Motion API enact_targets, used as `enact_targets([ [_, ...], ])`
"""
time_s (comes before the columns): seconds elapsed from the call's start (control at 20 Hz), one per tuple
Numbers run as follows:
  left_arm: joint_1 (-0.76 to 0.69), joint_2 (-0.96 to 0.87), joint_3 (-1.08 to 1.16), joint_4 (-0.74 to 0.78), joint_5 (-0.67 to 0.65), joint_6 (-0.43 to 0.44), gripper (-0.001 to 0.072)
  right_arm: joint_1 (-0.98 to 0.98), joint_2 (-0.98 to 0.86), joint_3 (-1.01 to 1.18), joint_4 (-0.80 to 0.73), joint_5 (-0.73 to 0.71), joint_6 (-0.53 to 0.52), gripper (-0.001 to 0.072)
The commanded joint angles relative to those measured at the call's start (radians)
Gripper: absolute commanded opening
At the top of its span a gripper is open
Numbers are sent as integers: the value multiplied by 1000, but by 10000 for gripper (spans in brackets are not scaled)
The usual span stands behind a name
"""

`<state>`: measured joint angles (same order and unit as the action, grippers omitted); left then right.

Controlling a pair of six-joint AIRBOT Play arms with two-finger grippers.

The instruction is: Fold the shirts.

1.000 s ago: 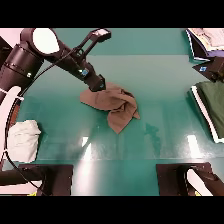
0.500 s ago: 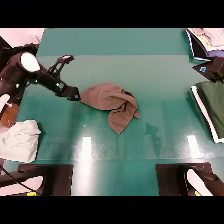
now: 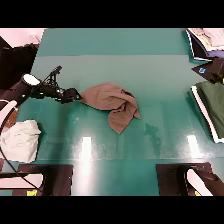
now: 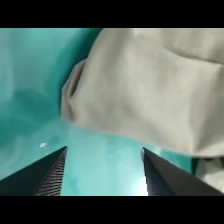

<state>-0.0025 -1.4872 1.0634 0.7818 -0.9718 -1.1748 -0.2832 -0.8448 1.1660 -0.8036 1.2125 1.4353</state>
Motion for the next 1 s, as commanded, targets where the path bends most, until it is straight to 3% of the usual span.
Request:
enact_targets([
  [0.0,8,-80,-10,-147,29,107,544,1,0,0,0,22,0,18],
  [0.35,8,-93,-10,-166,71,109,540,1,0,0,0,23,0,18],
  [0.45,8,-93,-8,-179,74,110,221,1,0,0,0,35,0,18],
  [0.5,8,-93,-8,-191,78,115,138,1,0,0,0,48,0,18],
  [0.6,8,-93,-7,-226,85,144,126,1,0,-1,0,76,0,18],
  [0.65,8,-93,-4,-229,84,150,33,1,0,-1,0,93,0,18],
  [0.95,9,-82,80,-194,-19,154,27,1,0,-1,-11,146,0,18],
])
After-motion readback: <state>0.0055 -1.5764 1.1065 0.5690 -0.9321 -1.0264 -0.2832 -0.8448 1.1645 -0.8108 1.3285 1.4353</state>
